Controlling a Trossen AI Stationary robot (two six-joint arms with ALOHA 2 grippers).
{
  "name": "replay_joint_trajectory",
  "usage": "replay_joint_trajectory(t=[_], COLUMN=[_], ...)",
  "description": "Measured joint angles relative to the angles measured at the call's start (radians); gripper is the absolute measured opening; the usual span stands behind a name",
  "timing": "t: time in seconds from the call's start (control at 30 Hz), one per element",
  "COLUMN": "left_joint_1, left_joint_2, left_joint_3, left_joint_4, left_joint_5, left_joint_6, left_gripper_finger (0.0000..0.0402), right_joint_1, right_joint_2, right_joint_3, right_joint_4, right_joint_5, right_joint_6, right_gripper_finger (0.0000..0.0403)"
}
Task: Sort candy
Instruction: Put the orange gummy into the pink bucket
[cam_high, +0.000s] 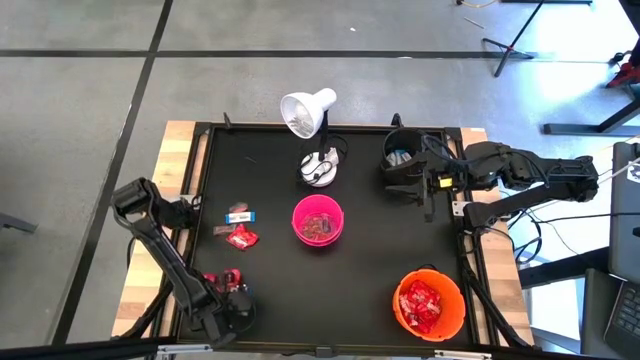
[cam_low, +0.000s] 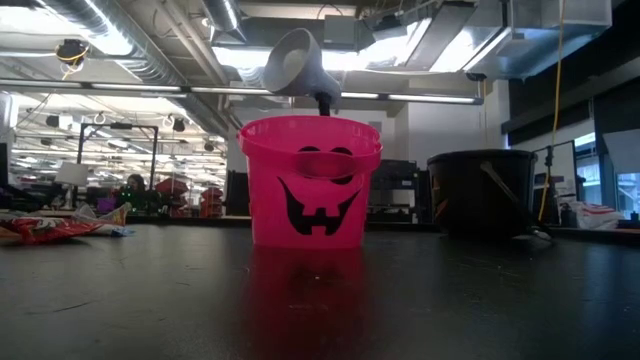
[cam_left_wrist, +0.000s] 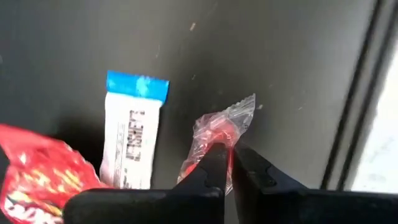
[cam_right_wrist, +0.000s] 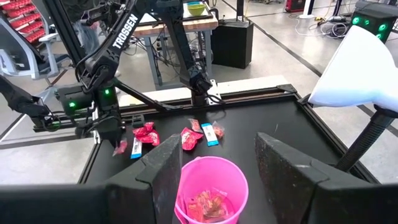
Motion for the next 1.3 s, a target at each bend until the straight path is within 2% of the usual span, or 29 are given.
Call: replay_joint_trajectory(t=[0.13, 0.33, 0.4, 0.73, 1.17, 1.3], left_joint_1=[0.0, 0.0, 0.01, 0.127, 0.449, 0.533], left_joint_2=[-0.027, -0.079, -0.09, -0.173, -0.211, -0.274], left_joint_3=[0.044, 0.06, 0.061, 0.061, 0.059, 0.059], left_joint_4=[-0.004, 0.061, 0.085, 0.138, 0.256, 0.26], left_joint_5=[-0.069, -0.365, -0.402, -0.387, -0.082, -0.08], left_joint_6=[0.066, 0.295, 0.376, 0.606, 0.994, 1.087], left_gripper_finger=[0.0, 0.0, 0.0, 0.0, 0.0, 0.0], right_joint_1=[0.0, 0.0, 0.0, 0.0, 0.0, 0.0], right_joint_2=[0.0, 0.003, 0.004, 0.017, 0.029, 0.031], right_joint_3=[0.0, 0.0, 0.0, 0.0, 0.0, 0.0], right_joint_4=[0.002, 0.012, 0.015, 0.014, 0.007, 0.007], right_joint_5=[0.0, 0.0, 0.0, 0.0, -0.025, -0.025], right_joint_6=[0.001, 0.002, 0.003, 0.01, 0.01, 0.009], right_gripper_finger=[0.0198, 0.0198, 0.0198, 0.0198, 0.0198, 0.0198])
